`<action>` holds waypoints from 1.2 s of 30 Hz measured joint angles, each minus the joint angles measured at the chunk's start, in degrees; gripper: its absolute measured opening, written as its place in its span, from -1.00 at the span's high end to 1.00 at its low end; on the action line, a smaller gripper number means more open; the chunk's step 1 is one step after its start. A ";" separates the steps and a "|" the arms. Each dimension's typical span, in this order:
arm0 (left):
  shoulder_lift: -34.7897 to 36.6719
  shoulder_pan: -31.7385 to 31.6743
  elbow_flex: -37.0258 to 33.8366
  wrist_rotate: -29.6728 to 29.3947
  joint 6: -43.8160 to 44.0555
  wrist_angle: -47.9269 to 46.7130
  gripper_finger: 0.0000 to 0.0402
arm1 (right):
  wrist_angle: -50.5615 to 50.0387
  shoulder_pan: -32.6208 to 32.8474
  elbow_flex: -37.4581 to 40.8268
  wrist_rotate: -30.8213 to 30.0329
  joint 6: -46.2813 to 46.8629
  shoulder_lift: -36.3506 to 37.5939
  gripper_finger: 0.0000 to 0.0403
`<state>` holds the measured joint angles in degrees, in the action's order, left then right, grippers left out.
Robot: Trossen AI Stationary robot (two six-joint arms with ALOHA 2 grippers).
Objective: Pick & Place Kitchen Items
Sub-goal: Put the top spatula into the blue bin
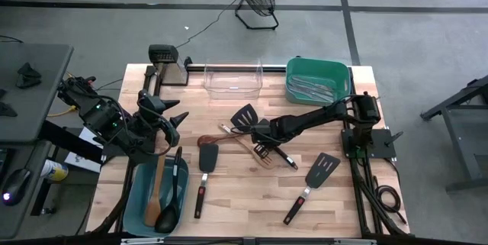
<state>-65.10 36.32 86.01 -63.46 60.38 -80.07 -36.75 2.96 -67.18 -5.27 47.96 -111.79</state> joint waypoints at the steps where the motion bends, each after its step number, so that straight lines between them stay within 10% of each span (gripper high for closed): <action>1: 0.00 0.01 -0.01 0.00 0.00 0.01 -0.12 | 0.00 0.00 0.00 0.11 -0.02 0.00 0.66; 36: 0.00 0.02 -0.01 0.04 -0.02 0.41 -0.12 | -0.65 -1.14 0.46 0.06 0.04 7.39 0.68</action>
<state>-65.10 36.34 86.00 -63.42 60.36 -79.66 -37.40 1.83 -66.71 -5.21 48.00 -104.39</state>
